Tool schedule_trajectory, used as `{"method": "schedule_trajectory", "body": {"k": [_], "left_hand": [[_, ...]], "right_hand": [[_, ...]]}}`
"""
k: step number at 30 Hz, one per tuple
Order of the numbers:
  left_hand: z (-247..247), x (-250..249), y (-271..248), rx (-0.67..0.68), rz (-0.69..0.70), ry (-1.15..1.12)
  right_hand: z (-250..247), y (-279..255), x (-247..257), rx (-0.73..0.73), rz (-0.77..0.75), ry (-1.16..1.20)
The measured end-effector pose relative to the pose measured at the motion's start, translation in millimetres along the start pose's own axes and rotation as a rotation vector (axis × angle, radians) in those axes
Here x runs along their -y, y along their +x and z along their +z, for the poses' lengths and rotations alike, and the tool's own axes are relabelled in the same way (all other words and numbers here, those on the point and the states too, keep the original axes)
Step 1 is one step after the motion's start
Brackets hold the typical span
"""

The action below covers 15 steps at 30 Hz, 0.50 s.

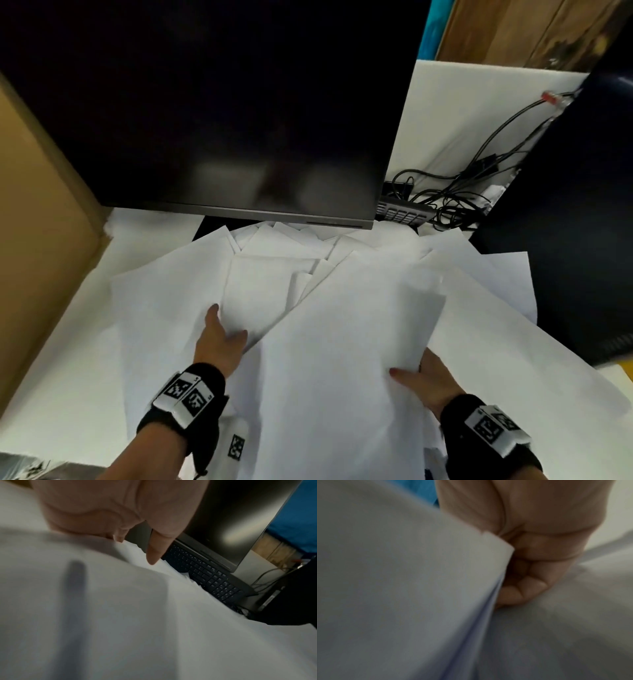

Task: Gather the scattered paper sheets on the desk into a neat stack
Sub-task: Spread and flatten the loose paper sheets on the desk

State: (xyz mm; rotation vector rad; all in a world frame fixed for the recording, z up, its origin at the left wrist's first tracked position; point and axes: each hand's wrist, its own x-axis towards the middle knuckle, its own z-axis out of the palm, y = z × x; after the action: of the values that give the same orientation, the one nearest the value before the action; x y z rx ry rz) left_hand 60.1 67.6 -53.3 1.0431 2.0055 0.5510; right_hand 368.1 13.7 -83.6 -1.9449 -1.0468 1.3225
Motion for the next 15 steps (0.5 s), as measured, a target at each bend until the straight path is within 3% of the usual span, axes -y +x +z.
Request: {"method": "schedule_trajectory", "body": {"k": [5, 7, 10, 13, 15], "left_hand": [[-2.4, -0.1, -4.7, 0.129, 0.026, -0.108], [-5.8, 2.2, -5.1, 0.210, -0.040, -0.177], [-8.3, 8.8, 2.6, 0.353, -0.033, -0.134], [-7.5, 10.2, 6.0, 0.331, 0.049, -0.080], [-5.8, 11.7, 7.5, 0.268, 0.119, -0.066]], "right_hand": [[16.8, -0.2, 14.0, -0.049, -0.036, 0.062], [24.2, -1.9, 15.5, 0.009, -0.054, -0.025], [32.1, -3.7, 20.0, 0.114, -0.083, -0.116], [21.0, 0.6, 31.2, 0.110, -0.117, -0.155], [-3.4, 10.8, 36.5, -0.059, -0.156, -0.321]]}}
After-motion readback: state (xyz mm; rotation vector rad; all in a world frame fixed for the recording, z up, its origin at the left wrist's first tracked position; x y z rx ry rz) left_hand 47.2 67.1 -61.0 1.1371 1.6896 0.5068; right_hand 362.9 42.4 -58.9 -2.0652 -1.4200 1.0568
